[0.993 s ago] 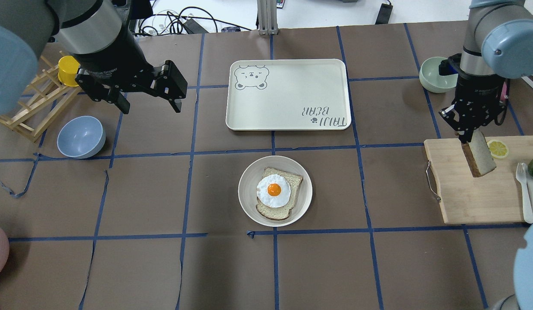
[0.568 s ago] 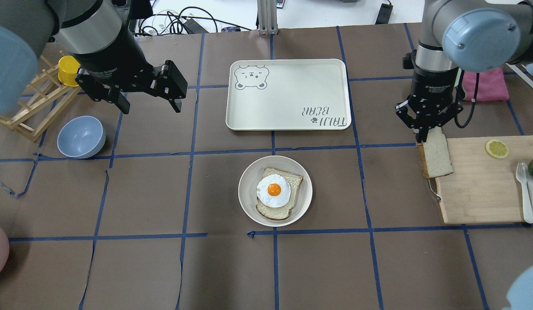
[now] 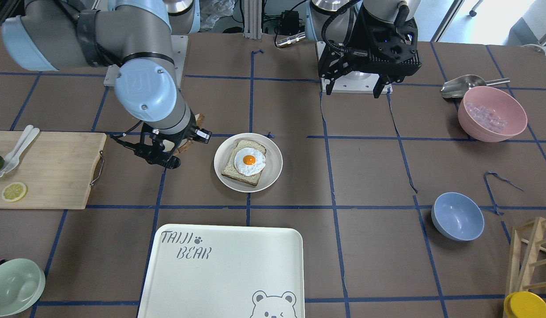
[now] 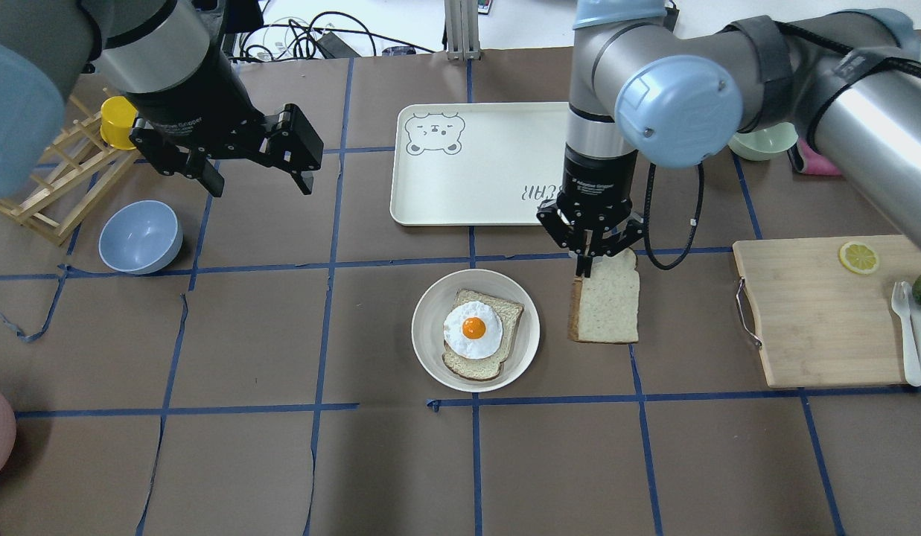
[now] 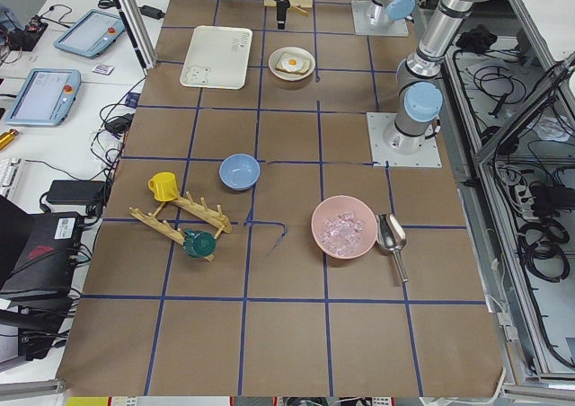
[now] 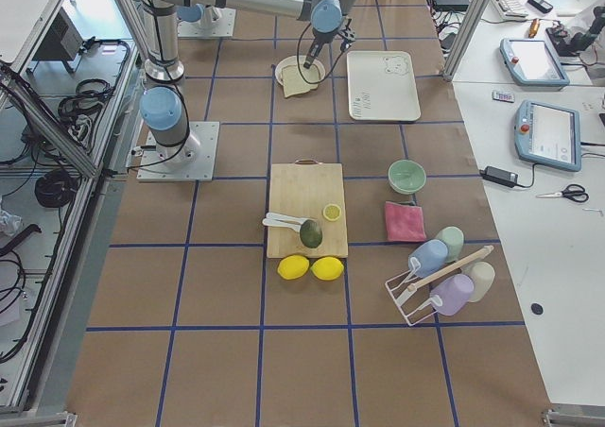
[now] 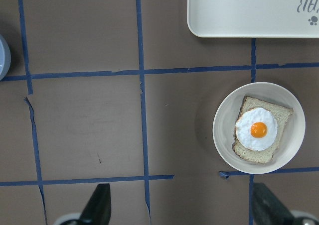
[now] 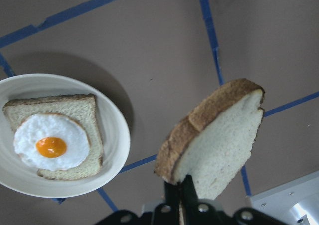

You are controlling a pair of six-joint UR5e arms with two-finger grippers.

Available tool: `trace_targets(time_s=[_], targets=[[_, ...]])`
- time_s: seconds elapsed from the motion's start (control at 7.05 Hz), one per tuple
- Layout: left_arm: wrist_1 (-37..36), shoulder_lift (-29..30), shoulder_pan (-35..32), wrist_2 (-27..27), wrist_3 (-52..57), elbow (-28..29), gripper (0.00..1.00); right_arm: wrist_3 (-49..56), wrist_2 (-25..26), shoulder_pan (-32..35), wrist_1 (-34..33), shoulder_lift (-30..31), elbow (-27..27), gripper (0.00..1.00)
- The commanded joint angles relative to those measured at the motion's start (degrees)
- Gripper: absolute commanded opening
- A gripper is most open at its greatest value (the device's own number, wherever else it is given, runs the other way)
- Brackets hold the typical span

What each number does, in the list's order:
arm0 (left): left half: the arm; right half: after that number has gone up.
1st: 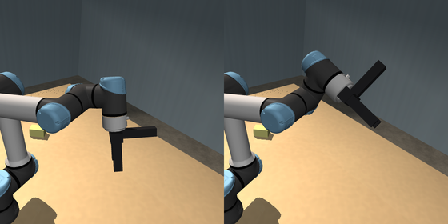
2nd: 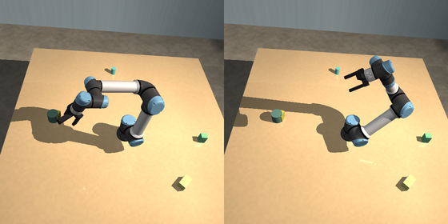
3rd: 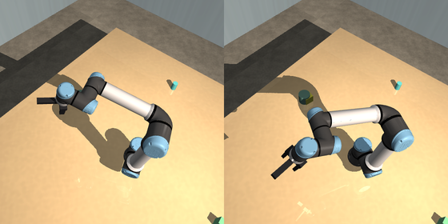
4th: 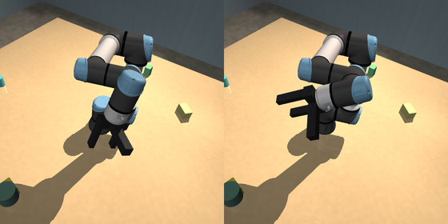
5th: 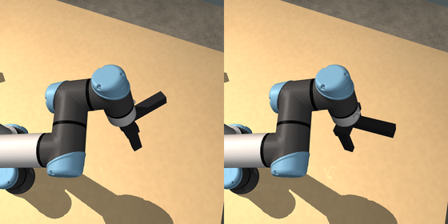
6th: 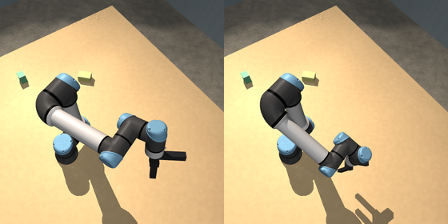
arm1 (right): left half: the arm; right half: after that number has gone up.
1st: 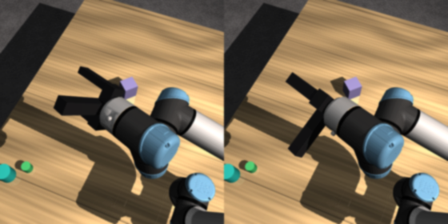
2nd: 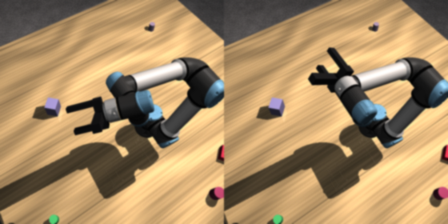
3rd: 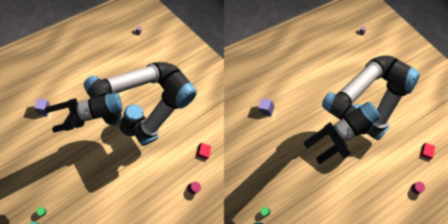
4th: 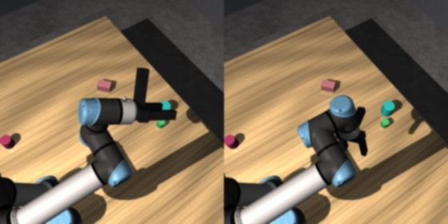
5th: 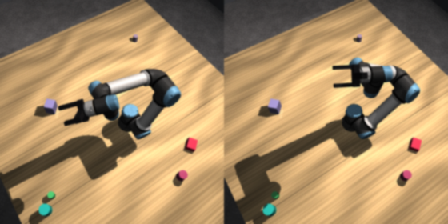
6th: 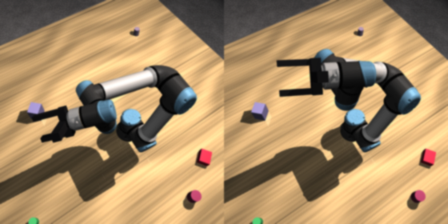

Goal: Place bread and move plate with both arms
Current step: 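Lift the bread and carry it with the right gripper over the plate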

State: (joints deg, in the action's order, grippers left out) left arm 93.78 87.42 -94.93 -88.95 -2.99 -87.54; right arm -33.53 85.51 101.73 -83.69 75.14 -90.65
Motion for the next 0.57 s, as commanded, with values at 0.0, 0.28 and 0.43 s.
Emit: trace_targets(time_s=[0.0,0.28,0.43], targets=[[0.1,-0.1,-0.1,0.0,0.0,-0.1,1.0,-9.8,-4.7,5.0,-2.7,-1.9,0.1,0.0],[0.0,0.0,0.0,0.0,0.0,0.0,1.0,-13.7,-8.2,7.0,-7.1,-4.5,-0.1,0.0],[0.0,-0.1,-0.1,0.0,0.0,-0.1,1.0,-15.8,-8.3,7.9,-9.2,-6.0,0.0,0.0]])
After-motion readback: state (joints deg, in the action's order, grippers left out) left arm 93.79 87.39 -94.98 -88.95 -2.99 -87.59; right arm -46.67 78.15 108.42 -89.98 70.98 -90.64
